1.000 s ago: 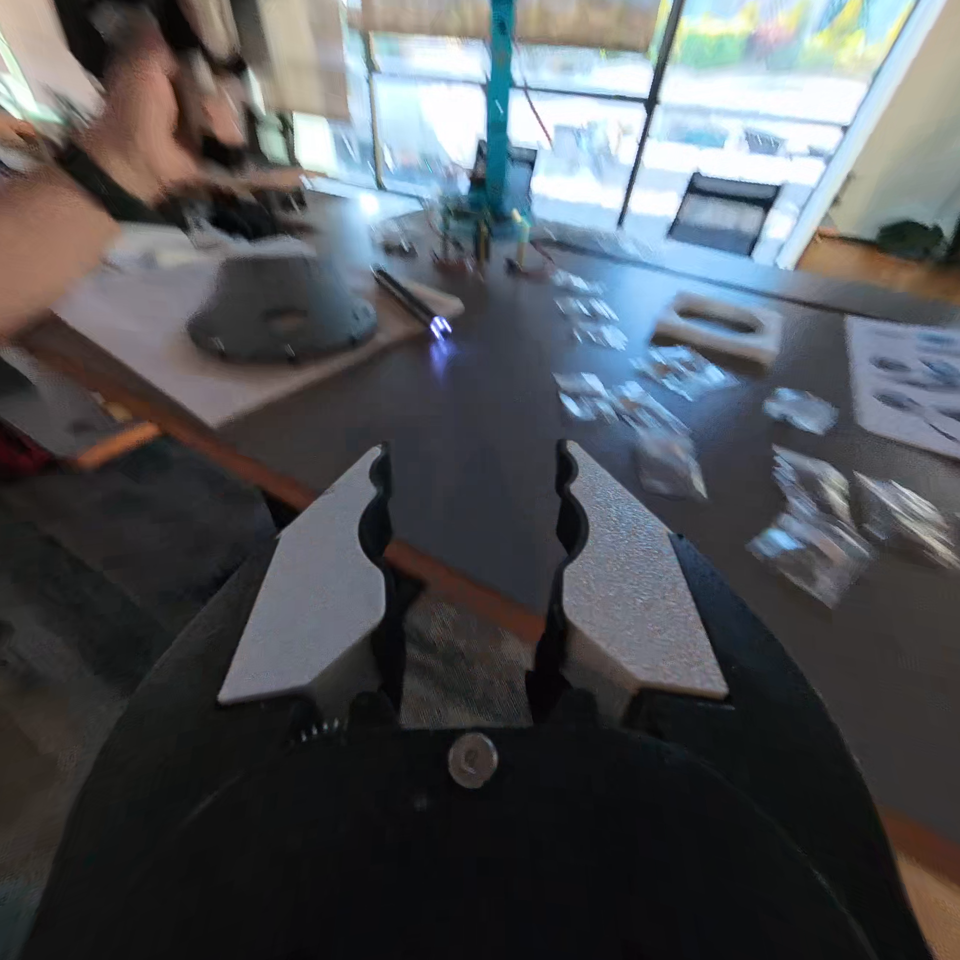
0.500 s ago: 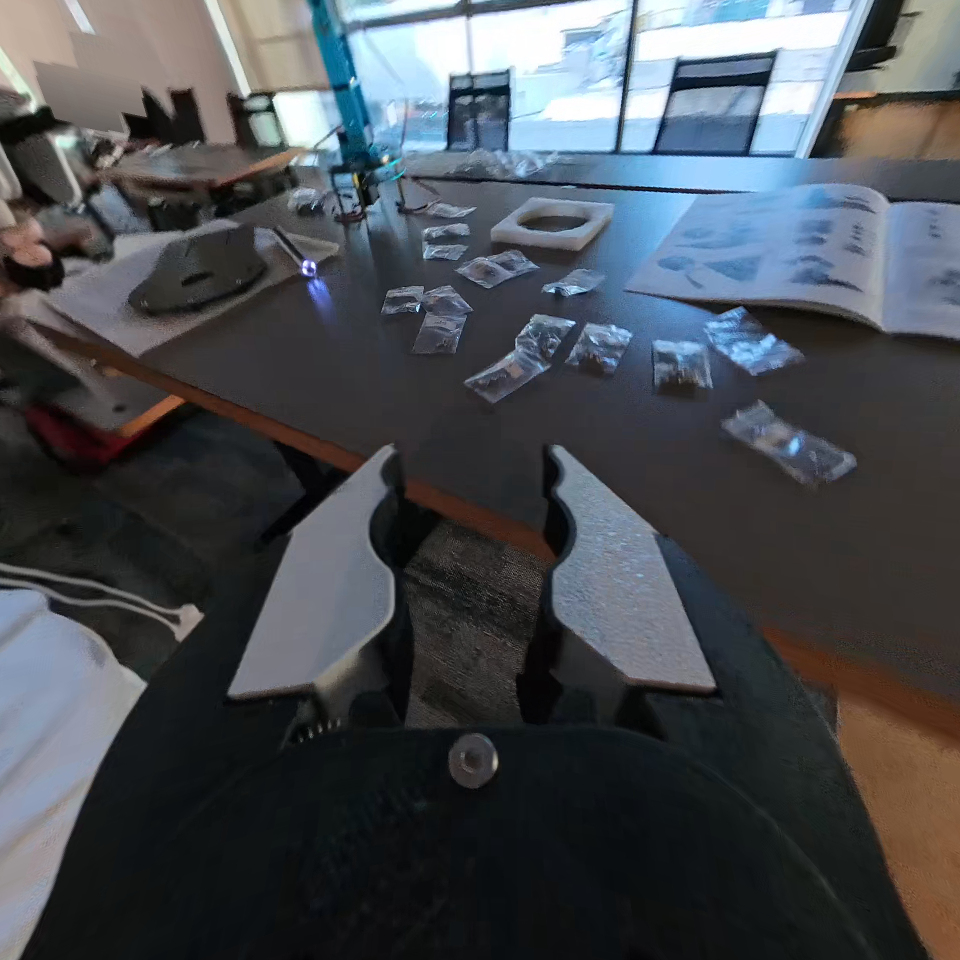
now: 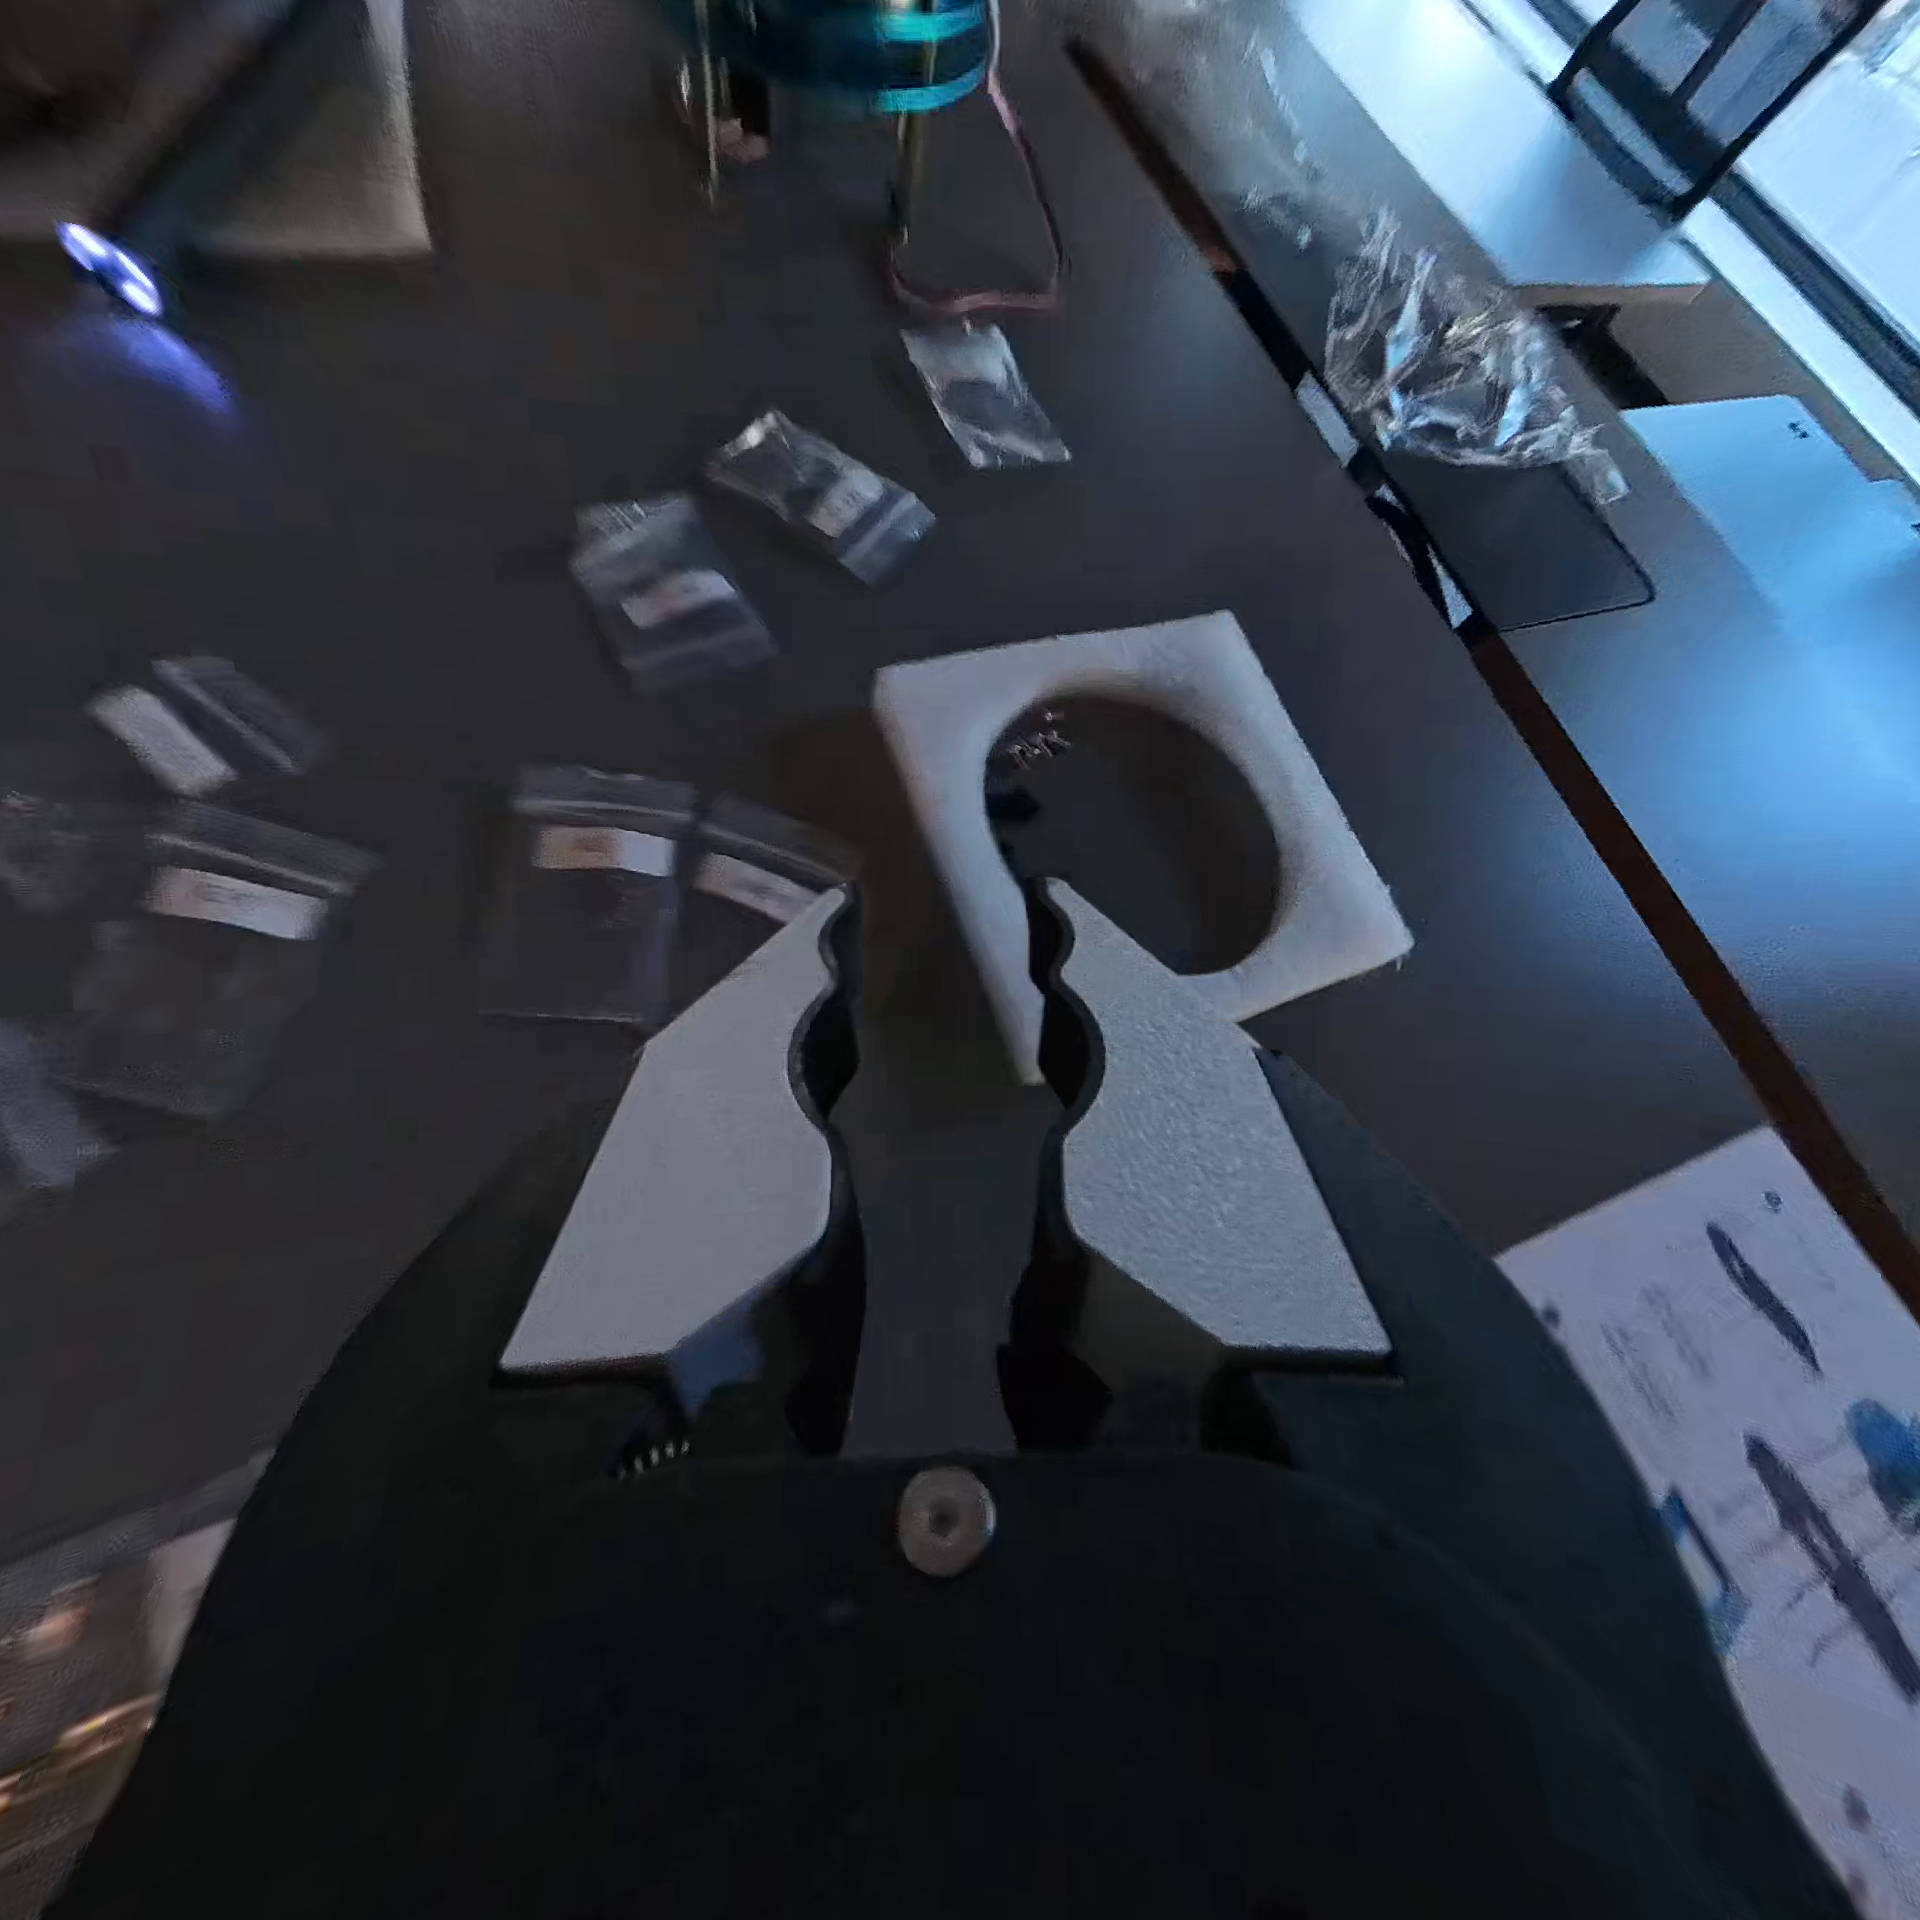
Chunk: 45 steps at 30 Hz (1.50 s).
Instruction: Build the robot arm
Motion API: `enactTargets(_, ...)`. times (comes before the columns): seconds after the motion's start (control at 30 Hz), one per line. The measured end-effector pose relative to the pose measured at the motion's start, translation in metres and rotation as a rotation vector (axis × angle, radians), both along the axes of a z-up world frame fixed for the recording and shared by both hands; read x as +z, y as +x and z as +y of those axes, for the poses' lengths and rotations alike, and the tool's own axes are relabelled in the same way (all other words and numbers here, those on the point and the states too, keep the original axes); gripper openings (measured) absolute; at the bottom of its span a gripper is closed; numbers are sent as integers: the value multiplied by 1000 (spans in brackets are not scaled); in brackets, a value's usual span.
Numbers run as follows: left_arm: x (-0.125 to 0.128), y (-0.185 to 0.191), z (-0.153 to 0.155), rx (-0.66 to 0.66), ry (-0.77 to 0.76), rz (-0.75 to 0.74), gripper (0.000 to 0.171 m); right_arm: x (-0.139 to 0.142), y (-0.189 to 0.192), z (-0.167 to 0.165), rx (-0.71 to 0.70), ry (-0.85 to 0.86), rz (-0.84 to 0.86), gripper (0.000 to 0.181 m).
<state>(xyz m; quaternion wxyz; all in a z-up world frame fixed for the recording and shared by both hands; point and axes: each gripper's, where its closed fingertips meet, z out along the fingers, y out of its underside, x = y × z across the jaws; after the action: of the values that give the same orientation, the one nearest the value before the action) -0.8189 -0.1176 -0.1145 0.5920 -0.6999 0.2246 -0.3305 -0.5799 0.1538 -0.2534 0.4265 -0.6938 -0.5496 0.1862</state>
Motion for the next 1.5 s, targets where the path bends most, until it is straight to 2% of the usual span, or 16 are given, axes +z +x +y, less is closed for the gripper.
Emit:
enactTargets(0.13, 2, 0, 25, -26, 0, -37, 34, -30, -8, 16, 84, -29, -109, 31)
enactTargets(0.2, -1, 3, 39, -51, -45, -58, 33, -40, -8, 15, 112, -20, -160, 24)
enactTargets(0.37, 1, 18, 57, -73, -75, -143, 31, -38, -13, 3, 174, -29, -144, 13)
enactTargets(0.47, 4, 36, 57, -50, -74, -197, 29, -39, -17, -12, 250, -58, -132, 16)
enactTargets(0.6, 12, 61, 37, 22, -54, -235, 29, -37, -15, -16, 324, -49, -134, 23)
enactTargets(0.7, 16, 72, 16, 92, -57, -227, 29, -22, -12, -7, 338, -57, -53, 26)
enactTargets(0.83, 18, 77, -20, 218, -42, -195, 29, -23, -11, 24, 326, -121, -60, 26)
enactTargets(1.0, 19, 76, -55, 349, -27, -207, 27, -26, -30, 50, 343, -258, -56, 26)
enactTargets(1.13, 26, 78, -71, 413, -5, -204, 27, -25, -42, 62, 343, -277, -50, 24)
enactTargets(1.27, 19, 75, -82, 482, -4, -169, 27, -34, -54, 62, 355, -300, -66, 23)
enactTargets(1.5, 13, 74, -84, 496, -6, -242, 27, -36, -75, 61, 382, -251, -114, 24)
